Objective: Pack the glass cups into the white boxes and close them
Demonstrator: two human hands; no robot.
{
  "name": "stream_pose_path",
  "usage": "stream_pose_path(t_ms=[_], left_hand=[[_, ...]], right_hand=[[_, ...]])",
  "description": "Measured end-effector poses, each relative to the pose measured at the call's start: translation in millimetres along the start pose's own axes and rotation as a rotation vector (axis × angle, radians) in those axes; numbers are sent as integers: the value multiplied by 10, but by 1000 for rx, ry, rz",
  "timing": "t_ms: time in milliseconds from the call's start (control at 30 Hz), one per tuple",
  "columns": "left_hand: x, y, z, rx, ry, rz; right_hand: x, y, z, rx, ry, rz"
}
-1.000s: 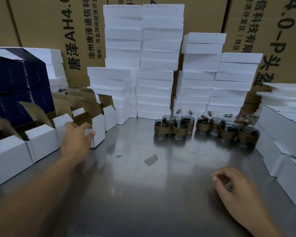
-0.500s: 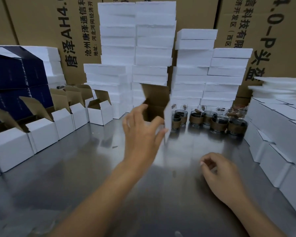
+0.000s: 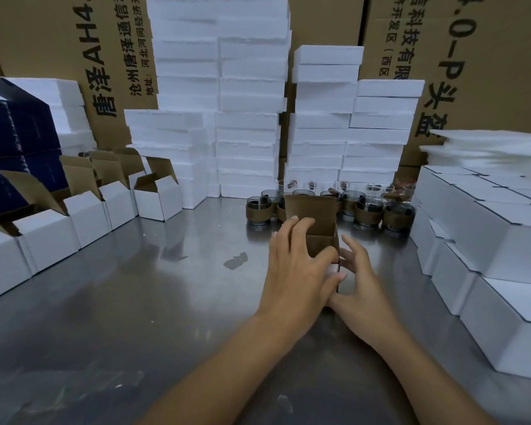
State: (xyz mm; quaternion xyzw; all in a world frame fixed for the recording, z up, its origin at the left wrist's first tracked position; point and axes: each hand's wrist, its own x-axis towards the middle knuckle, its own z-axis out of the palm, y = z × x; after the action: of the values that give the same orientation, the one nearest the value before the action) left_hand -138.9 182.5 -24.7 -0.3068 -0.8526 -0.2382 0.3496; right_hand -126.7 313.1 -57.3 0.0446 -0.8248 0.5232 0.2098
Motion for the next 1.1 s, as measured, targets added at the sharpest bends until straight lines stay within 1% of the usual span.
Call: stream_pose_path(t_ms=[67, 133, 200, 300, 500, 600, 667, 833, 1033, 1100], left_hand=[[-16, -9, 10, -56, -25, 6], [-38, -33, 15, -67, -16, 40], [-58, -60, 24, -75, 10, 60], [-74, -100, 63, -104, 78, 13], [-82, -190, 107, -383, 138, -256], [-59, -250, 138, -550, 63, -460], [-47, -291, 176, -631, 22, -536], [-13, -304, 208, -658, -9, -517], [72, -406, 197, -662, -86, -440], [162, -525, 186, -689, -42, -439]], right_hand=[[-3, -7, -8, 39, 7, -16], [-2, -6, -10, 27, 26, -28], [-1, 4, -7, -1, 39, -42], [2, 13, 4, -16, 59, -62], [16, 29, 4, -34, 97, -30], [22, 54, 15, -55, 109, -10], [21, 60, 20, -71, 109, -3], [13, 52, 19, -84, 117, 24], [13, 20, 21, -138, 135, 81], [7, 2, 17, -165, 122, 103]])
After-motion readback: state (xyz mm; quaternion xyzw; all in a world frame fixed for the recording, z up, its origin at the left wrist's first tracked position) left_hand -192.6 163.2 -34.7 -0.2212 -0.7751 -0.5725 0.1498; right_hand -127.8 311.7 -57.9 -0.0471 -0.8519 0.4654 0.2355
